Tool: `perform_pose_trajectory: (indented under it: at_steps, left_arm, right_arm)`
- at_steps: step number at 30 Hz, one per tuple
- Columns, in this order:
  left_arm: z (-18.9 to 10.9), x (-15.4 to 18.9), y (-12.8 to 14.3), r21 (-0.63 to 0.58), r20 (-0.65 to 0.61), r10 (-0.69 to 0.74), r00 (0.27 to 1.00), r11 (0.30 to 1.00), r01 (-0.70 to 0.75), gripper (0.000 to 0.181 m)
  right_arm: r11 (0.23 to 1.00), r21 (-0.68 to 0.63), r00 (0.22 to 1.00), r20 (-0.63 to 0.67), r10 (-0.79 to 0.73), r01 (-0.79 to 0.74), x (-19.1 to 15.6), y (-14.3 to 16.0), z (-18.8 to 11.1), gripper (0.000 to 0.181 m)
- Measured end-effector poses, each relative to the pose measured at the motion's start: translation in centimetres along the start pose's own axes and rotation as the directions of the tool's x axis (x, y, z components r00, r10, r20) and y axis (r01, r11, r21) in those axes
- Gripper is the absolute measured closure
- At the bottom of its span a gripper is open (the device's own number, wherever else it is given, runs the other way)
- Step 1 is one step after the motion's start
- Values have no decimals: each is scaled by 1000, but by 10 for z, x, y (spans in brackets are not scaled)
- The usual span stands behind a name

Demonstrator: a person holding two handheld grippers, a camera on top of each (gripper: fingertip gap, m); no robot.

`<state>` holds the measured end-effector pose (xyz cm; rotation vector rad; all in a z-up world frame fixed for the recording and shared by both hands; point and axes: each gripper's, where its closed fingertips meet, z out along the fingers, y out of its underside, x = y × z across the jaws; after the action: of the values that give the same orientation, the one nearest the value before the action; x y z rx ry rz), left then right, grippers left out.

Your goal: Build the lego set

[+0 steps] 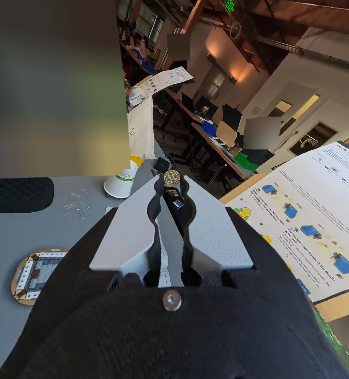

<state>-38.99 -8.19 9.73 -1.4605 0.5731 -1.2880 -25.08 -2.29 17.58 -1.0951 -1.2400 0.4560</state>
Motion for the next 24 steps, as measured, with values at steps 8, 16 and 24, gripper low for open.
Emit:
perform_pose_trajectory:
  at_steps: [8, 16, 24]
  left_arm:
    - [-6, -25, 119, -449, 196, 293, 936, 875, -180, 113]
    - [13, -41, 220, -735, 147, 342, 928, 666, -129, 91]
    - [28, -52, 236, -764, 126, 380, 917, 626, -154, 89]
  right_arm:
    - [995, -70, 997, 15, 78, -77, -1, 63, 0, 167]
    - [974, -216, 988, 124, 91, -62, -16, 108, 0, 166]
    - [948, -303, 975, 161, 155, -100, -19, 140, 3, 167]
